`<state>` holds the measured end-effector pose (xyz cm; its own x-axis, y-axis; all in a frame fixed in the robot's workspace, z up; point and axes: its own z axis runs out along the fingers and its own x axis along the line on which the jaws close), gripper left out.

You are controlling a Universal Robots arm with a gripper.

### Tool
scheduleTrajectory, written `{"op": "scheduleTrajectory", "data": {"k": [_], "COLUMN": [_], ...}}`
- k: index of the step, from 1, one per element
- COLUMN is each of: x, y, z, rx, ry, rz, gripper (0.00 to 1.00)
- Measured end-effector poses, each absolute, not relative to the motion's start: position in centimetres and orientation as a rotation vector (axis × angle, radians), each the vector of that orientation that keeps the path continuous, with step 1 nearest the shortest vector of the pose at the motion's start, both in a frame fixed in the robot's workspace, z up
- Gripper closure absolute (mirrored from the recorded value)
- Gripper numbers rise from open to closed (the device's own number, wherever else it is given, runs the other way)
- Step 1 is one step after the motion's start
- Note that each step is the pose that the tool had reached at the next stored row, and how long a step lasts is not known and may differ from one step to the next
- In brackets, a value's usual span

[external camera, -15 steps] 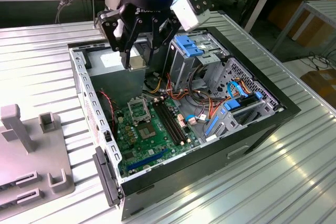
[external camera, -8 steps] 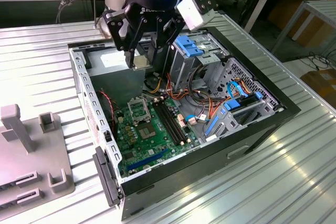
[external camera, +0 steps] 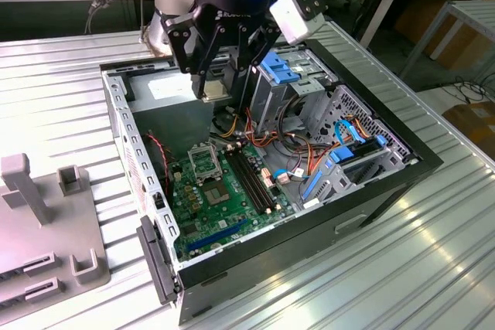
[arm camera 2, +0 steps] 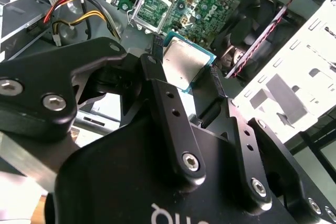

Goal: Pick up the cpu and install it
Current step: 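Place the cpu into insertion slot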

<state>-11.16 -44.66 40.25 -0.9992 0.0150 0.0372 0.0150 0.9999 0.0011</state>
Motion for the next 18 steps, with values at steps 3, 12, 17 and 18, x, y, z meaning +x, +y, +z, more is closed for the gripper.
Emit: {"op": "scheduleTrajectory", "data": {"k": [3, 12, 17, 18], "x": [-11.02, -11.02, -11.02, -11.02], "y": [-44.68, -44.76, -44.80, -44.81], "z": [40.24, 40.11, 39.95, 39.93], "rx": [-0.023, -0.023, -0.023, -0.023], "ry": [-3.104, -3.104, -3.104, -3.104], "rz": [-0.002, -0.002, -0.002, -0.002], "gripper": [0.53, 0.53, 0.53, 0.53]}}
